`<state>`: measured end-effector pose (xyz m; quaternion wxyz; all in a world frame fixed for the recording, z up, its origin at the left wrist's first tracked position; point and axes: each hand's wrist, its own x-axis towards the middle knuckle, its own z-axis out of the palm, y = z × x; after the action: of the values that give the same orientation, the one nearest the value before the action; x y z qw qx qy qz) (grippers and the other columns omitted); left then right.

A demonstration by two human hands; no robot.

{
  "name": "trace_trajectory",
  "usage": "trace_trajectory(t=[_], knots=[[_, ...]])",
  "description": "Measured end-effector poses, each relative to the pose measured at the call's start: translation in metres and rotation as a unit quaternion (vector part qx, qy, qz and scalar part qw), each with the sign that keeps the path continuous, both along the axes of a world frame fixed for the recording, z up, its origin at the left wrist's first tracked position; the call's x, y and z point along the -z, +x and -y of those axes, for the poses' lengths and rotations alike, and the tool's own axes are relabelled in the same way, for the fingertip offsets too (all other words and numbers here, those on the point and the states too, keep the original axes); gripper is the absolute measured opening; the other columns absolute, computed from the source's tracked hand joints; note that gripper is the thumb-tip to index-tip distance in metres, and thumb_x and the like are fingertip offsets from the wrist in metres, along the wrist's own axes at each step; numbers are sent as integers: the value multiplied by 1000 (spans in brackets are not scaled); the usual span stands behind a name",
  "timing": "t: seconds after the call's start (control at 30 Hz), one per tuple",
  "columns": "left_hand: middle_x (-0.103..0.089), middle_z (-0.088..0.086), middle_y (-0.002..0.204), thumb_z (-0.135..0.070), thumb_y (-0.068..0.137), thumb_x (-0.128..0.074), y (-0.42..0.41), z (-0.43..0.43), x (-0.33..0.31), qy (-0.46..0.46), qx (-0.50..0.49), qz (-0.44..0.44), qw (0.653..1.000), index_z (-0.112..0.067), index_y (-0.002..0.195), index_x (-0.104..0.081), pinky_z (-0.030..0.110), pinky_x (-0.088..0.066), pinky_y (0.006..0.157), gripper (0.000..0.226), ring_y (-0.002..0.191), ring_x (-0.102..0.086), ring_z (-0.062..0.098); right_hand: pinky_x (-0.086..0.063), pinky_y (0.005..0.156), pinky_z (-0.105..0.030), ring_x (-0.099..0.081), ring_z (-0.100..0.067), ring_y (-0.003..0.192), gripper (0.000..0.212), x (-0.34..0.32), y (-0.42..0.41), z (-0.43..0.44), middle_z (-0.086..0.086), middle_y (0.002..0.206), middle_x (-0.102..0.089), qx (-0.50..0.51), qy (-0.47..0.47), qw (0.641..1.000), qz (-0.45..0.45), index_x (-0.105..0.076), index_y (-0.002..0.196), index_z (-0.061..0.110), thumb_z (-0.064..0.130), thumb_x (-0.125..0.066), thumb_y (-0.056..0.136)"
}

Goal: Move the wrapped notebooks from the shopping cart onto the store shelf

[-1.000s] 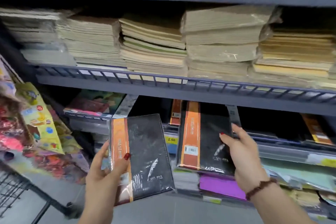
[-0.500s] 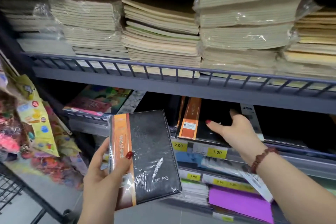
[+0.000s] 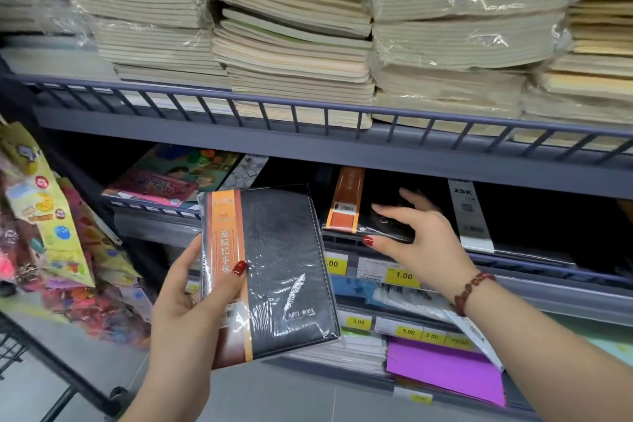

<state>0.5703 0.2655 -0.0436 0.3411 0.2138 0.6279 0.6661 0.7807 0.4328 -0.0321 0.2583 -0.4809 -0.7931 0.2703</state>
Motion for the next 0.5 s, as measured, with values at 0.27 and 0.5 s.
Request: trace_trajectory(t=[0.27,0.5], knots=[[-75,-4,98,-10,80,-70,10,-5,-8,-6,9,14,1000,-44,122,-56,51,-49,94,56,95,-70,29,-14,108,-20,-20,-12,142,57,-5,2,4,-1,154,-27,-11,8,999,30,-54,130,33,33,-74,77],[-76,-3,87,-11,83,-68,26,-29,-27,-3,54,37,998,-41,122,-55,23,-54,54,52,69,-71,14,-56,68,-32,-64,-9,68,34,-13,10,65,0,77,-68,-21,-216,953,-210,-66,104,22,31,-72,73]])
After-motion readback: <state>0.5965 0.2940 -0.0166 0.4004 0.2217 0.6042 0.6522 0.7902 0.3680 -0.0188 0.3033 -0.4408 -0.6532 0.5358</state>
